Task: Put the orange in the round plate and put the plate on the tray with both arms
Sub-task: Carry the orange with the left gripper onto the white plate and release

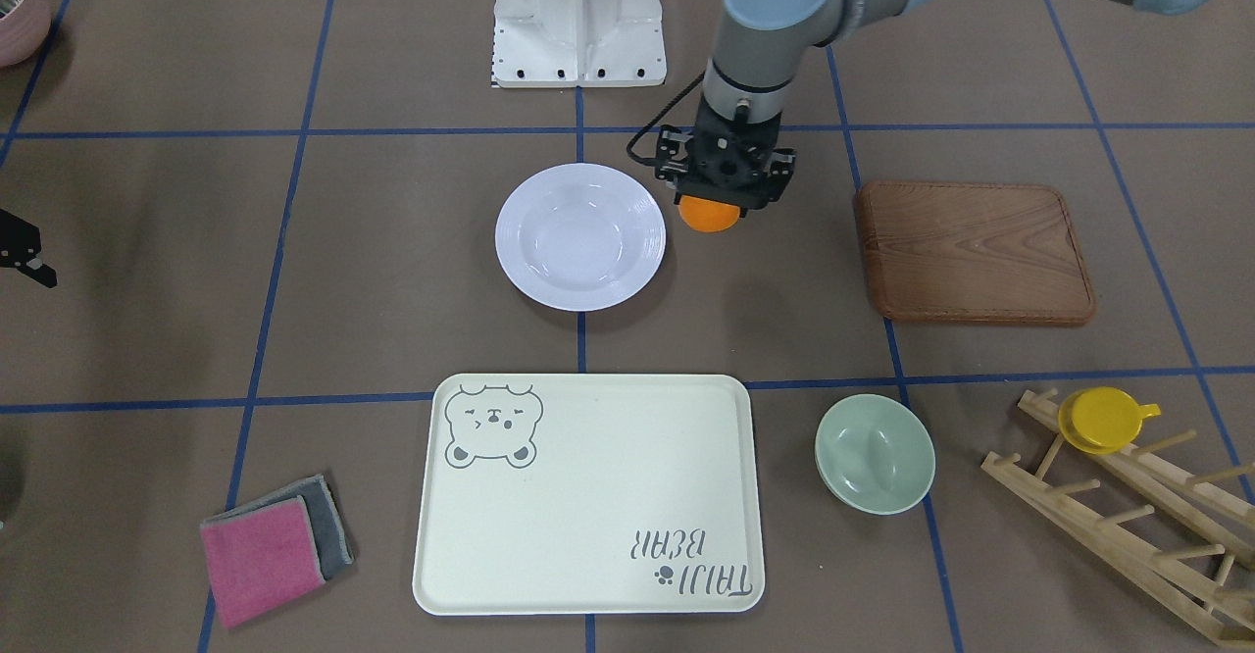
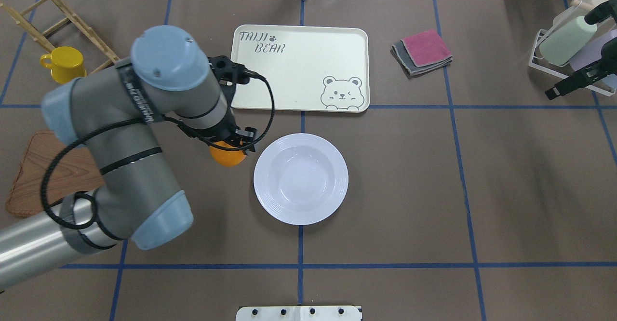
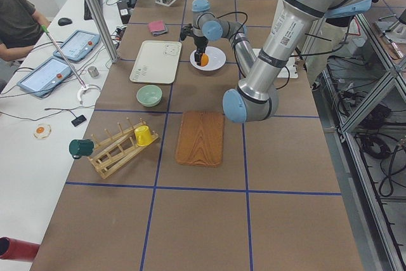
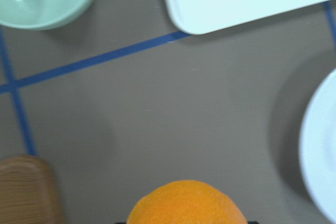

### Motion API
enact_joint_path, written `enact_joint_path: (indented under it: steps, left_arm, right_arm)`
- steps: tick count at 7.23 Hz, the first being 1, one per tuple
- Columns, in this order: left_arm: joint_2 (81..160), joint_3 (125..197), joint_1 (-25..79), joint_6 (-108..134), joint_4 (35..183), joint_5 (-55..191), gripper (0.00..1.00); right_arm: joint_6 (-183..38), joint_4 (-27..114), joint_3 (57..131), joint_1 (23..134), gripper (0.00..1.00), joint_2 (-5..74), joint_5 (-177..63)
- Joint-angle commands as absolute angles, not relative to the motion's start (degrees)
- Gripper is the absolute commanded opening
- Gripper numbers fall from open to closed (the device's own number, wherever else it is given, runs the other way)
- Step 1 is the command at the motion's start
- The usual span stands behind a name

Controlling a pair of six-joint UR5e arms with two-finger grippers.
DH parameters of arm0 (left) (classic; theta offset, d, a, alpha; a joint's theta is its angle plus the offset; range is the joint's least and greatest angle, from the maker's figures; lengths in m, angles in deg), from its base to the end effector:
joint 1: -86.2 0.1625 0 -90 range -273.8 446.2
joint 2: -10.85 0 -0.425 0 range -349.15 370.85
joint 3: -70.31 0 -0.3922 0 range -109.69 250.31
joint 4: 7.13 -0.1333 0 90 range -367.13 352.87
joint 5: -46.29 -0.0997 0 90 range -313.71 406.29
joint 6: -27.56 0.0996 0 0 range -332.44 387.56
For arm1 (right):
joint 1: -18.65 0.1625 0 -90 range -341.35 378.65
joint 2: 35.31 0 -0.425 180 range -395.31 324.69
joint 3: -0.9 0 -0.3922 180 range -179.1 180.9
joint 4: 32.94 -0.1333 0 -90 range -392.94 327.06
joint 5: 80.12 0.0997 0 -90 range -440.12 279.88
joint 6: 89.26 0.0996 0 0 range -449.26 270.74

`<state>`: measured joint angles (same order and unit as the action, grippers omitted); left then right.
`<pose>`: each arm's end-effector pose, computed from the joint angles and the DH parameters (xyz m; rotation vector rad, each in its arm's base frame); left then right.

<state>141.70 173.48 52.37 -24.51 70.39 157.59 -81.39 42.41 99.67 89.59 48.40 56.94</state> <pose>0.4814 -0.4395 0.1699 0.1322 0.7895 0.2024 -0.1211 -0.5353 0.4926 0.2900 -0.8987 -0.3935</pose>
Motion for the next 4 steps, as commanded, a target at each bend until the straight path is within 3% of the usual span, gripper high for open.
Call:
enact_joint_path:
  steps: [1, 4]
  left_arm:
    - [152.8, 162.4, 56.2, -28.0, 69.1, 154.1, 0.0]
    - [154.0, 153.8, 60.8, -30.5, 77.4, 150.3, 0.0]
  right_arm:
    - [-81.3, 41.9, 99.9, 88.5, 1.0, 48.2, 57.2]
    - [-81.4, 38.9, 99.3, 87.9, 1.0, 48.5, 57.3]
